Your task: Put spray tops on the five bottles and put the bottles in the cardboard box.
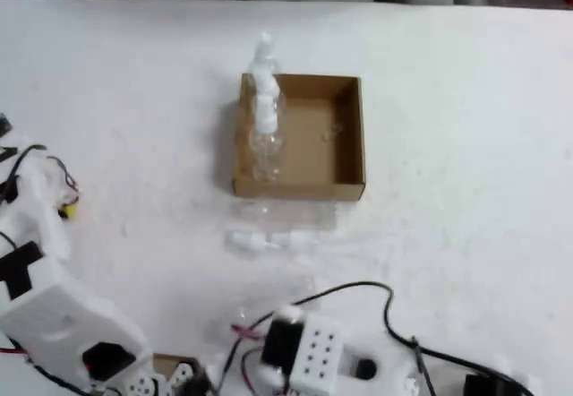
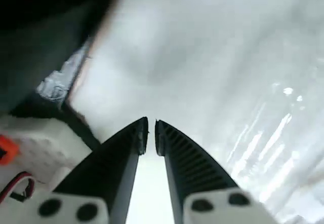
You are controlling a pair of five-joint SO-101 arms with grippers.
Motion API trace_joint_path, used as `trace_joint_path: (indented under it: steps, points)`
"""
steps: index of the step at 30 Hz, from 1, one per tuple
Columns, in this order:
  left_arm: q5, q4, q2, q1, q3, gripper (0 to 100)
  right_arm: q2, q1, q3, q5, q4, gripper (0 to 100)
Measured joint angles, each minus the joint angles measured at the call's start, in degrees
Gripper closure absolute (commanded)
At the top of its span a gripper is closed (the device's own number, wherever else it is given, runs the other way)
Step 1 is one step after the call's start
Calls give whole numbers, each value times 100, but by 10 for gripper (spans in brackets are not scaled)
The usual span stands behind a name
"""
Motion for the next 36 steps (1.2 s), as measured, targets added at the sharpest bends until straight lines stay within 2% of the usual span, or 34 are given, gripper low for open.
trace_joint_path:
  steps: [4,9,14,21,24,29,36]
  points:
    - [0,0,0,0,0,973,-607,413,0,-105,-44,982]
    - [0,0,0,0,0,973,-1670,730,0,-800,-44,982]
    - [0,0,0,0,0,973,-2338,1284,0,-1037,-149,982]
    - [0,0,0,0,0,973,-2435,2611,466,-1081,-1020,981]
    - [0,88,0,0,-18,973,-2356,2514,510,-1064,-1108,970]
    - [-79,97,26,0,-62,972,-2136,2330,510,-1064,-1152,854]
    - [-167,97,26,0,-62,972,-1785,1960,510,-1064,-1635,828]
